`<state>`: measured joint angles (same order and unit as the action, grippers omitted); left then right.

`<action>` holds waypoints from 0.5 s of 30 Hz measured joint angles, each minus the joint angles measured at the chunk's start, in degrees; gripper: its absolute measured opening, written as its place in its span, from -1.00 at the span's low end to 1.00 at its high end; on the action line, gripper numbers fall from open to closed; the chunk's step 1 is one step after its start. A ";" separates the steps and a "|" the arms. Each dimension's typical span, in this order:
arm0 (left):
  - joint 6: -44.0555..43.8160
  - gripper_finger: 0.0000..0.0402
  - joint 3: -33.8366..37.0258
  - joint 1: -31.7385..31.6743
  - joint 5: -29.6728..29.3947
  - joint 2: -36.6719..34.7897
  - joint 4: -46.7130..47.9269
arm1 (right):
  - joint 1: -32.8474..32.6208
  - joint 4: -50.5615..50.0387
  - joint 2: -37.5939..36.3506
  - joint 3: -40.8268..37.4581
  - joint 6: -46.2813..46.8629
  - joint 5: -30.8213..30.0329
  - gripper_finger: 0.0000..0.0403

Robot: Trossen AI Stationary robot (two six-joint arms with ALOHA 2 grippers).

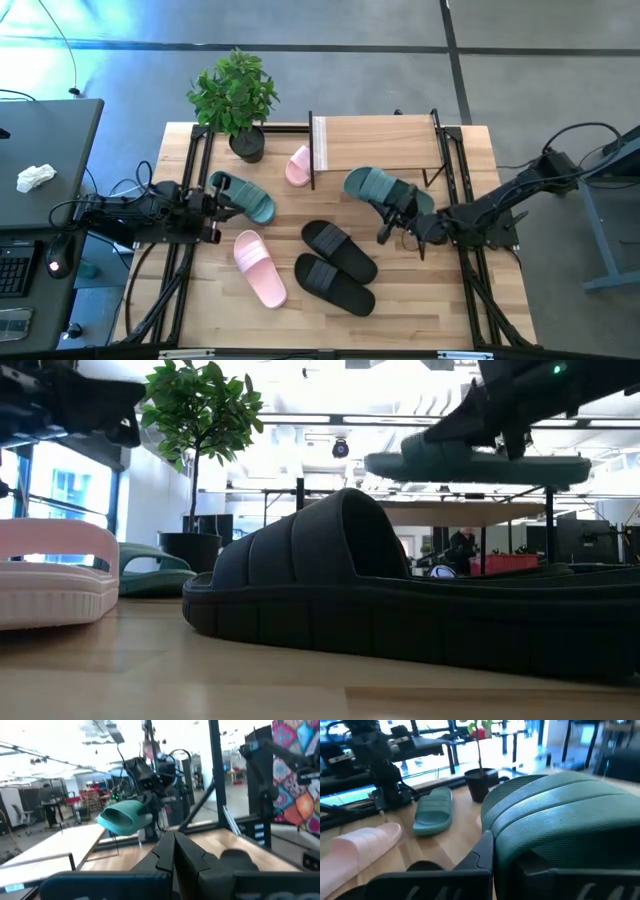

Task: Pick and place slides into the shelf
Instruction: Put the right green slide under the shelf

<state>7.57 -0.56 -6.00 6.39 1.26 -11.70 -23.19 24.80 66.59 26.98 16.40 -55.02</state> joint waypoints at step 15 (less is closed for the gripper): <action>-12.59 -0.95 -0.02 0.00 -12.19 5.84 -6.99 | -0.43 8.40 0.24 0.53 -29.24 7.40 -1.00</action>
<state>-5.02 -0.58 -6.00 -5.80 7.09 -18.69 -23.62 33.20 66.83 27.52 -12.85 -47.62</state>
